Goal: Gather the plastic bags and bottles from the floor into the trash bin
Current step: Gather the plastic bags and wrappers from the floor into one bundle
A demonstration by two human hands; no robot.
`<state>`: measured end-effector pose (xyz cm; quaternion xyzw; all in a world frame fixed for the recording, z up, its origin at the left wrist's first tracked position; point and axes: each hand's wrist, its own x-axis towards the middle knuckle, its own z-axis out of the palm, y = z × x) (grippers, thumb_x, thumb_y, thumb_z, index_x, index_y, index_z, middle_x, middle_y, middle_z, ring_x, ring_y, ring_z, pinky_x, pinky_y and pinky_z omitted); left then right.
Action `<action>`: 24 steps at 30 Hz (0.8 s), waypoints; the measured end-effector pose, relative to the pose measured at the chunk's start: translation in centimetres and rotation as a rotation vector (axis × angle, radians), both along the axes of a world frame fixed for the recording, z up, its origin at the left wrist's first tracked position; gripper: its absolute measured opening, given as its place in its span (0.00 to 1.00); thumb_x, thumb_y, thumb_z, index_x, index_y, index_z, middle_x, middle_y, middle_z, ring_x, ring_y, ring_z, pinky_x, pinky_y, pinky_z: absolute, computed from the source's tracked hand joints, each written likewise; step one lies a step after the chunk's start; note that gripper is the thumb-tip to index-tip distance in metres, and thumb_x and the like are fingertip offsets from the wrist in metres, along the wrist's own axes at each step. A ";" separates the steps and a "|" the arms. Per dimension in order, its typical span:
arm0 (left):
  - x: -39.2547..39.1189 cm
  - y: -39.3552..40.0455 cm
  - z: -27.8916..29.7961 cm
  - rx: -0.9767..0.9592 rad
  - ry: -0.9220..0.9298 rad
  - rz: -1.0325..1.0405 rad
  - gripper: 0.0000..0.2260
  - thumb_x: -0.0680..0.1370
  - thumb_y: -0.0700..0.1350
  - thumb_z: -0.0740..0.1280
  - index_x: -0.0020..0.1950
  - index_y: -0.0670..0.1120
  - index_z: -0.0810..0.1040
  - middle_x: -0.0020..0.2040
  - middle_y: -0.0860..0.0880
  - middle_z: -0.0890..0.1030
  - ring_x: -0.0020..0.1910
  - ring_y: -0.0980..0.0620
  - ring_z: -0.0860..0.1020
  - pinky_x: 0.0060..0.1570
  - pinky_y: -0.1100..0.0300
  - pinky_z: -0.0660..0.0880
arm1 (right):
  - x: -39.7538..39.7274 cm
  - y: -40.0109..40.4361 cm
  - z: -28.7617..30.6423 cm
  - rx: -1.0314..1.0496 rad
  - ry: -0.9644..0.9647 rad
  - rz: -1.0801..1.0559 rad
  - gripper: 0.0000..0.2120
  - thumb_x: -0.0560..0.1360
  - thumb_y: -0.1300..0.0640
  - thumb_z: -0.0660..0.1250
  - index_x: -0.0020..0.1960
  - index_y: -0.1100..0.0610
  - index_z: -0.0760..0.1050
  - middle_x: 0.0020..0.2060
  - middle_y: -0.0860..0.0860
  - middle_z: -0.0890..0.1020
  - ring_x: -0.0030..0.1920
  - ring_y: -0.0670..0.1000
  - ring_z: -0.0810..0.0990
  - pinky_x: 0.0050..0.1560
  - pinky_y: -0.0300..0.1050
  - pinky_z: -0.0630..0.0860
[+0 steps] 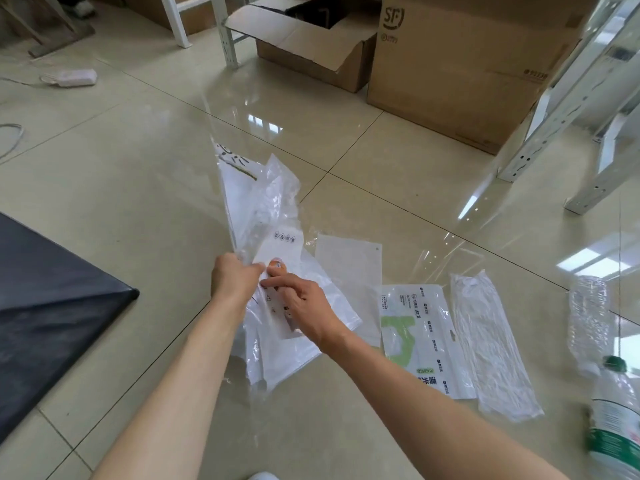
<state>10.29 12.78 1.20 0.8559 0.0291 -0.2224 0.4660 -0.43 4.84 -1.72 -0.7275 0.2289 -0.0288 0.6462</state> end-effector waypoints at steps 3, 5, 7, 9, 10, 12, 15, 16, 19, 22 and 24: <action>0.1 0.3 0.4 0.330 -0.172 -0.065 0.10 0.74 0.42 0.68 0.51 0.37 0.80 0.50 0.38 0.84 0.49 0.36 0.82 0.45 0.53 0.75 | -0.3 -1.5 -1.9 -0.189 0.061 -0.121 0.15 0.77 0.65 0.58 0.55 0.58 0.82 0.61 0.49 0.81 0.61 0.50 0.78 0.63 0.45 0.75; 0.3 0.5 0.9 0.436 -0.265 -0.117 0.08 0.76 0.42 0.66 0.49 0.37 0.79 0.50 0.36 0.82 0.49 0.34 0.80 0.43 0.54 0.71 | -1.0 -3.7 -4.3 -0.446 0.230 -0.241 0.16 0.77 0.63 0.59 0.62 0.56 0.77 0.64 0.51 0.78 0.63 0.52 0.76 0.63 0.44 0.71; 0.6 0.8 1.3 0.513 -0.361 -0.163 0.07 0.76 0.40 0.64 0.48 0.36 0.78 0.50 0.34 0.82 0.49 0.33 0.79 0.42 0.53 0.70 | -2.1 -5.9 -6.8 -0.583 0.449 -0.186 0.22 0.77 0.62 0.59 0.71 0.56 0.68 0.71 0.55 0.69 0.69 0.56 0.69 0.65 0.48 0.69; 0.9 1.1 1.5 0.578 -0.437 -0.206 0.07 0.76 0.39 0.63 0.47 0.36 0.78 0.50 0.33 0.82 0.50 0.32 0.79 0.41 0.53 0.69 | -3.6 -7.1 -9.1 -0.707 0.616 -0.020 0.28 0.77 0.57 0.63 0.75 0.56 0.58 0.73 0.58 0.63 0.71 0.60 0.64 0.64 0.53 0.69; 1.1 1.3 1.7 0.601 -0.468 -0.222 0.08 0.76 0.39 0.63 0.48 0.36 0.78 0.50 0.33 0.82 0.50 0.32 0.79 0.40 0.53 0.68 | -4.3 -7.3 -9.9 -0.774 0.668 0.024 0.31 0.76 0.52 0.66 0.74 0.56 0.57 0.71 0.58 0.63 0.70 0.60 0.65 0.62 0.54 0.71; 1.4 1.6 1.6 0.622 -0.498 -0.243 0.08 0.76 0.39 0.63 0.49 0.36 0.78 0.51 0.33 0.82 0.51 0.32 0.79 0.40 0.54 0.67 | -5.3 -7.2 -11.0 -0.902 0.696 0.037 0.35 0.71 0.43 0.70 0.70 0.56 0.61 0.65 0.55 0.67 0.66 0.57 0.68 0.55 0.53 0.74; 1.4 1.7 1.2 0.613 -0.487 -0.254 0.08 0.76 0.39 0.63 0.50 0.36 0.78 0.51 0.33 0.81 0.51 0.32 0.79 0.41 0.53 0.68 | -5.6 -7.2 -11.8 -0.964 0.628 -0.076 0.25 0.70 0.45 0.72 0.60 0.57 0.71 0.57 0.55 0.72 0.59 0.57 0.73 0.49 0.51 0.75; 1.2 1.7 0.9 0.610 -0.475 -0.258 0.08 0.77 0.40 0.63 0.50 0.36 0.78 0.51 0.33 0.81 0.51 0.32 0.79 0.41 0.53 0.69 | -5.4 -7.3 -11.9 -0.956 0.598 -0.120 0.19 0.71 0.49 0.71 0.56 0.58 0.73 0.55 0.56 0.74 0.56 0.58 0.75 0.45 0.51 0.74; 0.8 1.6 0.0 0.597 -0.435 -0.266 0.08 0.76 0.40 0.63 0.50 0.37 0.78 0.51 0.34 0.82 0.51 0.33 0.79 0.41 0.53 0.69 | -5.0 -8.1 -11.7 -0.981 0.568 -0.153 0.06 0.74 0.60 0.66 0.49 0.61 0.76 0.50 0.58 0.76 0.49 0.60 0.78 0.36 0.47 0.66; 0.6 1.6 -0.7 0.580 -0.401 -0.265 0.07 0.76 0.40 0.64 0.50 0.38 0.79 0.51 0.35 0.82 0.51 0.33 0.80 0.42 0.53 0.70 | -5.3 -9.3 -11.3 -0.958 0.557 -0.162 0.04 0.78 0.62 0.61 0.48 0.61 0.74 0.48 0.56 0.77 0.45 0.58 0.78 0.35 0.46 0.64; 0.7 1.7 -0.8 0.580 -0.395 -0.257 0.08 0.76 0.39 0.63 0.50 0.38 0.79 0.51 0.35 0.82 0.50 0.34 0.80 0.42 0.53 0.71 | -6.0 -10.1 -10.6 -0.853 0.463 -0.289 0.05 0.79 0.61 0.60 0.48 0.62 0.73 0.46 0.56 0.78 0.44 0.60 0.78 0.37 0.49 0.68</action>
